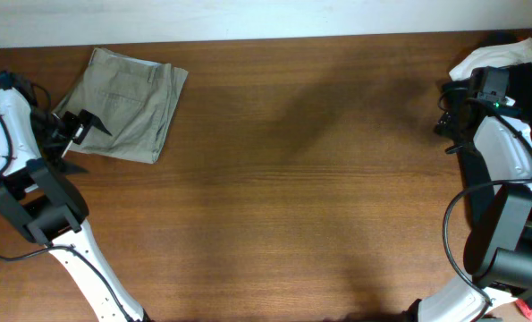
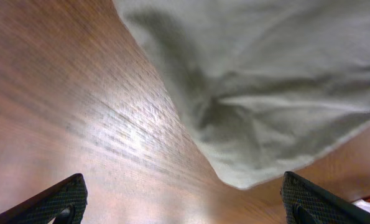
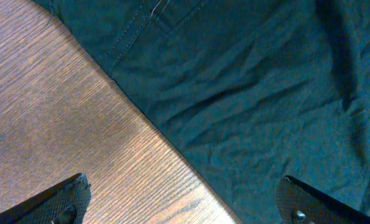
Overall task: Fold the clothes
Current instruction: 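Push the folded shorts to the far left corner with the left gripper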
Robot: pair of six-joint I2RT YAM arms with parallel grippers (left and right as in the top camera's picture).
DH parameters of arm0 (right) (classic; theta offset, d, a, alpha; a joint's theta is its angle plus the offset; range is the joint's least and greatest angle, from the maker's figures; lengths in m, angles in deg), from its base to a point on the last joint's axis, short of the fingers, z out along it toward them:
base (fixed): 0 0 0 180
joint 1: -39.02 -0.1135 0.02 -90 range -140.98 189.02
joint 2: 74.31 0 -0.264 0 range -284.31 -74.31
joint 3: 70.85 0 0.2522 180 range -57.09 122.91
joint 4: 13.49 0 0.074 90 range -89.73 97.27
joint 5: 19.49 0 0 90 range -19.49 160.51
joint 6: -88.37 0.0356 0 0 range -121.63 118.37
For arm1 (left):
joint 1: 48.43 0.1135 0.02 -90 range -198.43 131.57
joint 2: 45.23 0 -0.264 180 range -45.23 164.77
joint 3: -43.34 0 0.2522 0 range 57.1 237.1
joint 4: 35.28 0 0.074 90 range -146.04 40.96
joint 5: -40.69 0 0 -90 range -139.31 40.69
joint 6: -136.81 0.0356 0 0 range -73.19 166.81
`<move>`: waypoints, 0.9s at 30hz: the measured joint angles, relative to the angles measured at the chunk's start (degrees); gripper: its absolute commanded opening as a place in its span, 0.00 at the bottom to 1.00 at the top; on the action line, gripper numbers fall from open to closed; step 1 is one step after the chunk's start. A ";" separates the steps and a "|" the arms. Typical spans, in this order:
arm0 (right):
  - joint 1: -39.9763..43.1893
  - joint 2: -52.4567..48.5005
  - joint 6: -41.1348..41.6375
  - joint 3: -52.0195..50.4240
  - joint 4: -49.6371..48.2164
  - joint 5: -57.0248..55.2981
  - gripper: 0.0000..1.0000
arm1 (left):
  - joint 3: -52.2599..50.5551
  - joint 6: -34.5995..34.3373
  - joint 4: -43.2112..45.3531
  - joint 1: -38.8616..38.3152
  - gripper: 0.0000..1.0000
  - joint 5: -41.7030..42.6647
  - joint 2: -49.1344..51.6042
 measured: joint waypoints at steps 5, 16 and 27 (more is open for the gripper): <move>0.00 0.00 0.02 0.00 0.00 0.00 0.99 | -0.39 3.48 7.28 -1.36 0.02 -0.83 -6.32; 0.00 0.00 0.02 0.00 0.00 0.00 0.99 | -0.48 7.82 35.39 -8.61 0.01 -21.59 -7.19; 0.00 0.00 -0.02 0.00 0.00 0.00 0.99 | -0.55 14.12 44.87 -8.07 0.01 -22.71 5.35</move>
